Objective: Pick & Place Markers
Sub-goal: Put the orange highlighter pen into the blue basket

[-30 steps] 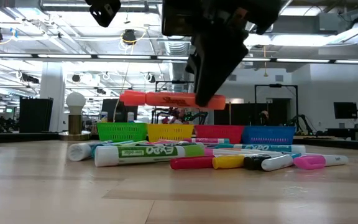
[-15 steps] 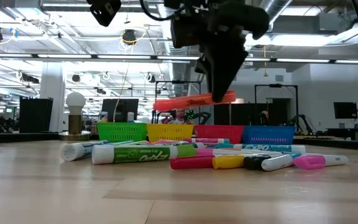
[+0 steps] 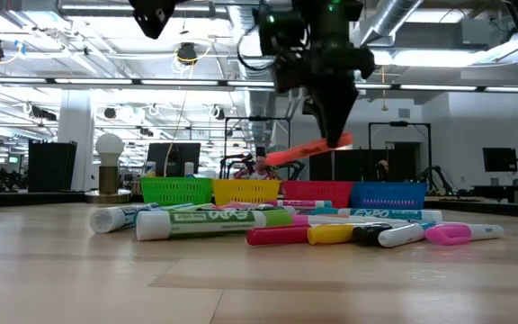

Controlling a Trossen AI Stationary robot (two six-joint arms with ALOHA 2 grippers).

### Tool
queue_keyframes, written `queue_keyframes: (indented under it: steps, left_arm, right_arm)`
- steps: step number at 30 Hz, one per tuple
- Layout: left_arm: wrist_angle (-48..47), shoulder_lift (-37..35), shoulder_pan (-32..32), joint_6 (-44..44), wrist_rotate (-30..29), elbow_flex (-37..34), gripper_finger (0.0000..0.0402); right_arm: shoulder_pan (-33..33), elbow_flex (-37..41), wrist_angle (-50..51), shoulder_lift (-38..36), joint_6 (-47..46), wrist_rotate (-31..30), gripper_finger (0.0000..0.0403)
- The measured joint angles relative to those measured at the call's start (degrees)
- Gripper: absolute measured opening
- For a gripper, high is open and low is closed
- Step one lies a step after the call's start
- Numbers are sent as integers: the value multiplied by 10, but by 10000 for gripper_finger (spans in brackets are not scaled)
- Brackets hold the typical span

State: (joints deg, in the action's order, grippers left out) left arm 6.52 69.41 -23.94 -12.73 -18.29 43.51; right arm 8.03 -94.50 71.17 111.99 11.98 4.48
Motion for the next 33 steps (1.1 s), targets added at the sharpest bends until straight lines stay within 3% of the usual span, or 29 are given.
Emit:
queue_keyframes:
  steps: [9,25,33]
  left_arm:
    - [0,0,39,0,-2,0,102]
    - [0,0,97,-17,-1,0,102]
    - [0,0,148,-16,-1,0,102]
  right_arm:
    - [138,1,38,-12,47,4,63]
    - [415,1,91,-16,105,72,63]
    - [495,1,111,-17,105,91,63]
